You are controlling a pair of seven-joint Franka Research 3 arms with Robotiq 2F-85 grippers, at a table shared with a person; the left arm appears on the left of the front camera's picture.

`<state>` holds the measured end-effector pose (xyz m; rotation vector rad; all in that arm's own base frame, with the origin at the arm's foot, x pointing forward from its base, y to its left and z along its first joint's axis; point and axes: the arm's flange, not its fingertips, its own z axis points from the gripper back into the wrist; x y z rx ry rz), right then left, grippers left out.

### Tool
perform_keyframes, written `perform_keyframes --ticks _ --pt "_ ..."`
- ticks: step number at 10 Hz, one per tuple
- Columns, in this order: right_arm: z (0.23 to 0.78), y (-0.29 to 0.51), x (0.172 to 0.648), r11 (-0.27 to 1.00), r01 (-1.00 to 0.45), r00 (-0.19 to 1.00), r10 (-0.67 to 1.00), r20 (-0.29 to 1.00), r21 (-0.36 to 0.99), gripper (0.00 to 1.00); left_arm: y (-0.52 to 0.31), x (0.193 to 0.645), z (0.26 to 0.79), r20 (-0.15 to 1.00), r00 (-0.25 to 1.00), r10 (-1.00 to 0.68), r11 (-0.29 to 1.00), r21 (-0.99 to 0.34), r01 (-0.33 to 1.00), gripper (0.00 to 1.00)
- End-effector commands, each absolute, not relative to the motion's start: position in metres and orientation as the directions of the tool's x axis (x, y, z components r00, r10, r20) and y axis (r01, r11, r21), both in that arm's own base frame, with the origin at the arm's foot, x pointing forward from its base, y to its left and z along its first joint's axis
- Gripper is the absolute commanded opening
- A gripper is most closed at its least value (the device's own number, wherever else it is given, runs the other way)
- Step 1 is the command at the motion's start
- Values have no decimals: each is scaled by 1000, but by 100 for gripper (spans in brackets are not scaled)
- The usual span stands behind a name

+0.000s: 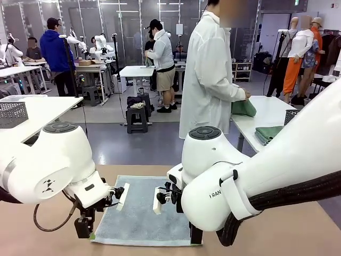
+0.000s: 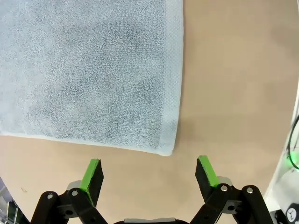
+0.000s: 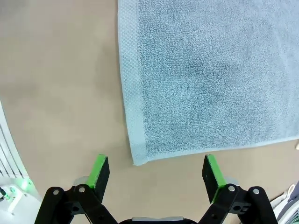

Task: Fold the towels and place them in the basket.
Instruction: When a person lays out a Towel with hook on the table, fold it in half twice.

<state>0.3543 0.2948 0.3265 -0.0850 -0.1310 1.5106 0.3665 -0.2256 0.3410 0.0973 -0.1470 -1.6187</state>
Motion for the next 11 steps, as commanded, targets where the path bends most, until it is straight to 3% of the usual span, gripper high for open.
perform_keyframes --ticks 1,6,11 --pt "329 295 352 56 -988 54 998 21 -142 100 -228 362 340 -2 -51 -999 -50 157 986 100" --pt "310 282 345 35 -994 33 999 22 -104 100 -233 359 306 -20 -55 -998 -57 72 996 100" --pt "302 272 343 1 -998 -2 999 42 -65 100 -240 361 298 4 -62 -998 -62 67 996 100"
